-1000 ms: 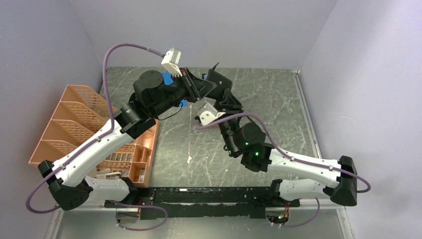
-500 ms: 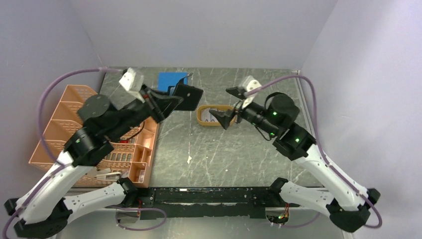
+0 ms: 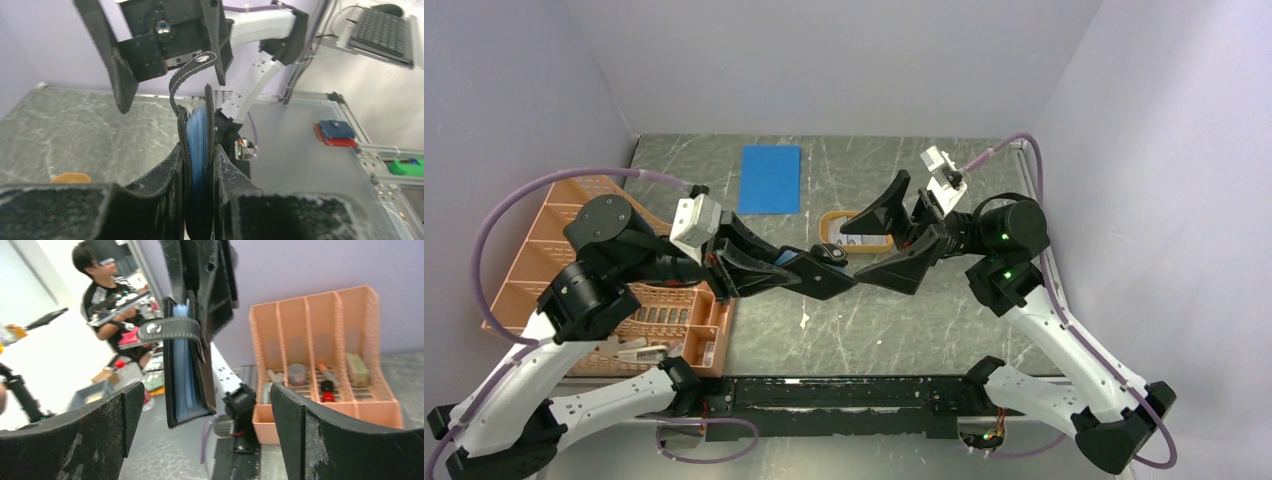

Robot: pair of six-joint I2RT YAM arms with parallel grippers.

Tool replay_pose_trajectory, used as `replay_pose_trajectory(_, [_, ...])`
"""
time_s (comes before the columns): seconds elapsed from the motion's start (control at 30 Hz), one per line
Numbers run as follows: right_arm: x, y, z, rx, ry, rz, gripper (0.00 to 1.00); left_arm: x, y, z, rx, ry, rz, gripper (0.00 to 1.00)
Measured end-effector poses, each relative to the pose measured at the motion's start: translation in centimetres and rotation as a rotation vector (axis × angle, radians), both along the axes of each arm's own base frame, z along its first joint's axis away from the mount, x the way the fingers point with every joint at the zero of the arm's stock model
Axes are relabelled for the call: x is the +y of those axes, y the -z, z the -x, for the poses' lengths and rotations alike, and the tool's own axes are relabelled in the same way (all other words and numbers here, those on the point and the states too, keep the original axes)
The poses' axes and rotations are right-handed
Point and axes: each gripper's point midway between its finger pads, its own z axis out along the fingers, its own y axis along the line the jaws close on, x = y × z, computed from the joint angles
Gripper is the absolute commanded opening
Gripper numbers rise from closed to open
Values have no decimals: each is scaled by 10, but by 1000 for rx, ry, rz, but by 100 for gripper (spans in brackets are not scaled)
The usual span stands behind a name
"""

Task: Put the credit cards into the card holder
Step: Close the card holder.

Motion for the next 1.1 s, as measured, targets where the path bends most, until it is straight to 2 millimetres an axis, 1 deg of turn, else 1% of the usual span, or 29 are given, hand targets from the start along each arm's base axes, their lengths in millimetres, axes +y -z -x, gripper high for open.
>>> replay_pose_trajectory(0.1, [1, -5, 10, 32, -86, -11, 100, -7, 2, 7, 6, 73, -14, 5])
replay_pose_trajectory(0.23, [5, -6, 19, 46, -146, 11, 99, -15, 5, 9, 27, 137, -28, 5])
replay_pose_trajectory(0.33, [8, -8, 29, 40, -185, 32, 95, -19, 4, 10, 33, 161, -23, 5])
replay_pose_trajectory(0.4, [10, -8, 37, 31, -211, 44, 90, -21, 1, 10, 33, 169, -14, 5])
replay_pose_trajectory(0.43, [12, -7, 40, 29, -220, 53, 86, -22, -1, 10, 34, 172, -9, 5])
replay_pose_trajectory(0.5, [16, -6, 45, 25, -234, 71, 76, -24, -4, 9, 33, 178, 3, 8])
replay_pose_trajectory(0.57, [20, -4, 47, 23, -241, 86, 62, -26, -7, 8, 36, 182, 14, 12])
replay_pose_trajectory(0.67, [25, 2, 47, 30, -240, 105, 38, -30, -9, 5, 41, 184, 24, 19])
replay_pose_trajectory(0.7, [26, 3, 45, 34, -234, 109, 29, -30, -10, 5, 45, 185, 27, 23])
replay_pose_trajectory(0.77, [28, 5, 43, 40, -225, 112, 15, -31, -11, 5, 54, 187, 29, 36])
replay_pose_trajectory(0.8, [28, 4, 41, 38, -214, 107, 10, -31, -12, 5, 65, 184, 32, 46])
replay_pose_trajectory(0.83, [29, 2, 40, 38, -203, 100, 7, -30, -14, 5, 65, 184, 39, 57])
replay_pose_trajectory(0.93, [30, 1, 37, 55, -188, 85, 4, -30, -18, 5, 49, 179, 69, 77])
replay_pose_trajectory(0.97, [31, 2, 37, 63, -183, 83, 3, -30, -17, 3, 51, 164, 78, 82])
replay_pose_trajectory(1.03, [33, 2, 32, 83, -157, 69, 4, -28, -11, -2, 67, 125, 99, 88])
replay_pose_trajectory(1.1, [35, 0, 27, 105, -129, 51, 4, -25, -2, -6, 94, 80, 125, 90])
